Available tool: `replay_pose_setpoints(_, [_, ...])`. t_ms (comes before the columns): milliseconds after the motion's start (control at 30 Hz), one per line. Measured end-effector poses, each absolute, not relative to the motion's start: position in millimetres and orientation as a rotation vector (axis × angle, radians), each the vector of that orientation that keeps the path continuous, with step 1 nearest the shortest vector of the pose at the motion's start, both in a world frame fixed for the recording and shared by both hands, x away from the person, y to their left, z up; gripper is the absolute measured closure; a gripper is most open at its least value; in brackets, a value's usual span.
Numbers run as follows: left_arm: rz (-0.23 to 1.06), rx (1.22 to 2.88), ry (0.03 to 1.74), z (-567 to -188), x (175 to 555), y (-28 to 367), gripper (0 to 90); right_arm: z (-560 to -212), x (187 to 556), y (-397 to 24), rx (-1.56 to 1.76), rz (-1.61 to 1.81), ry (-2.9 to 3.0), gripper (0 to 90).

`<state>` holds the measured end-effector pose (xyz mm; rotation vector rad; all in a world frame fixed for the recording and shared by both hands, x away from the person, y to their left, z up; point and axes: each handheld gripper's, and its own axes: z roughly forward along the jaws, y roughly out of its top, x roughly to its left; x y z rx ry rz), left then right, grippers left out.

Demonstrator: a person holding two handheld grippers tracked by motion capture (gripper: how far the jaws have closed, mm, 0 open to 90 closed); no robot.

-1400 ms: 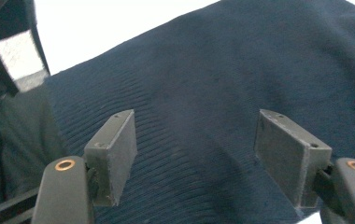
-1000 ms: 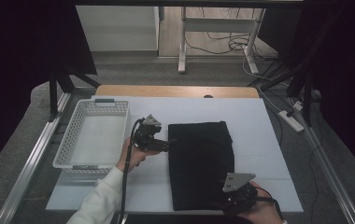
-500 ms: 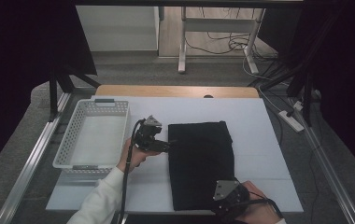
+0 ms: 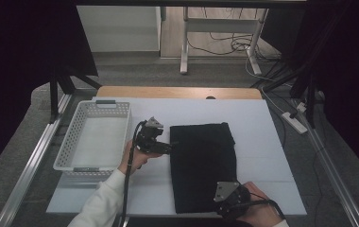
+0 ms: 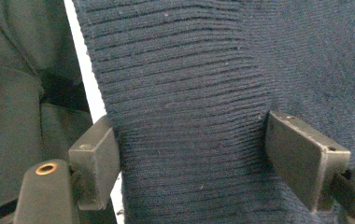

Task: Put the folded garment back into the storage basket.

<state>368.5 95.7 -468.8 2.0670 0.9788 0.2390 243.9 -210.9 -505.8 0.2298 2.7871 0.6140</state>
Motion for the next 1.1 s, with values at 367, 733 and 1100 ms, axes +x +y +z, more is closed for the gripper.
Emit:
replay_pose_setpoints(367, [0.24, 2.067, 0.981, -469, 369, 96, 16.3, -506, 244, -212, 0.206, 0.612, 2.698, 57.3])
replay_pose_setpoints(733, [0.228, 2.064, 0.991, -471, 371, 97, 16.5, -497, 249, -219, 0.325, 0.745, 2.672, 71.1])
replay_pose_setpoints(1100, [0.204, 2.035, 1.032, -476, 376, 97, 16.6, -483, 250, -227, 0.464, 1.044, 2.685, 72.4])
